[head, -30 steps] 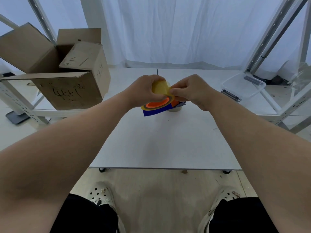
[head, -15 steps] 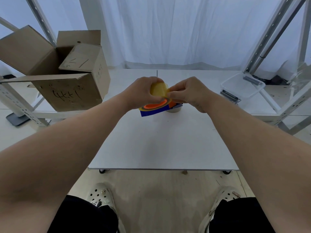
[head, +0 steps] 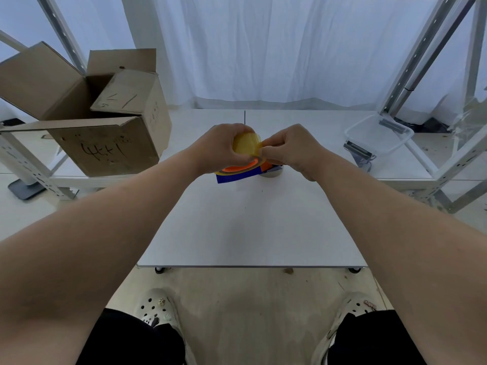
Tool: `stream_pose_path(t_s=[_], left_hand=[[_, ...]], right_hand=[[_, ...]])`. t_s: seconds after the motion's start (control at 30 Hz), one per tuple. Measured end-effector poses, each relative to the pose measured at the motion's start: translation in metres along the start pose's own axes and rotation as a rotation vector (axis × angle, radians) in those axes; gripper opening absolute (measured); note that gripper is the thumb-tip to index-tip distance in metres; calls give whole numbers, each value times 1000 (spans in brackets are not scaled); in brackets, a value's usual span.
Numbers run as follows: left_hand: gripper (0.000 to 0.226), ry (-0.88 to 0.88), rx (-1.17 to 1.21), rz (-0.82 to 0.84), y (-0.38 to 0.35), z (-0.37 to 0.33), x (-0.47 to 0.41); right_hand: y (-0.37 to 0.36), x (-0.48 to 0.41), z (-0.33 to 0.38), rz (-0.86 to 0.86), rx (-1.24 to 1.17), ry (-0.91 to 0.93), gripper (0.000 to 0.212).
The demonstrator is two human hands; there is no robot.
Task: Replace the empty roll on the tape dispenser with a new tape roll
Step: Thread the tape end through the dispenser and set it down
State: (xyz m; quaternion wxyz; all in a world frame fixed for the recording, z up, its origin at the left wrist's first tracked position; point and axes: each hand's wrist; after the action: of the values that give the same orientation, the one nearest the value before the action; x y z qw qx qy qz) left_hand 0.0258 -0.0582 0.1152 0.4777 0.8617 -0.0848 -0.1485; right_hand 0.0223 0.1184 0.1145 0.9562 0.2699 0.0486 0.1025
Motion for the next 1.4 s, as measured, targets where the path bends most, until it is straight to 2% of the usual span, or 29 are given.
stream_pose_path(t_s=[0.3,0.37,0.43,0.5,0.83,0.97,1.03,1.13,1.4], left_hand=[[65,-9,-9,-10,4,5,3],[64,-12,14,-12,5,5,4],[64,-29,39,-11,8,2,3],[62,-50,58,-2,11,-1,2],[56,-74,57,16,11,-1,5],[59,-68,64,27,13,0,4],[60,-66,56,30,13,0,4],[61,-63,50,14,15,1,4],[60,-67,29,11,14,3,5]], right_hand=[[-7,3,4,-47,-18,-2,14],[-7,2,4,-41,-41,-27,22],[-3,0,4,5,-112,-85,40],[2,0,5,49,-155,-120,45],[5,4,10,110,-45,-26,33],[3,3,6,6,30,15,33],[3,3,4,-21,9,6,32],[2,4,10,48,-51,-9,25],[3,2,10,72,-115,-22,33]])
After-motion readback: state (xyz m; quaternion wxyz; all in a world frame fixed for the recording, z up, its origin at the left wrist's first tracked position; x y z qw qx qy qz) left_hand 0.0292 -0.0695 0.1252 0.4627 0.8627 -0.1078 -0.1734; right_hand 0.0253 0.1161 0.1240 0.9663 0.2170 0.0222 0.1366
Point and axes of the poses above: each hand's wrist, its own x-axis away from the middle knuckle, its own y-axis out of the back of the hand, z = x × y, and after that the axes turned 4 degrees about -z, right-handed
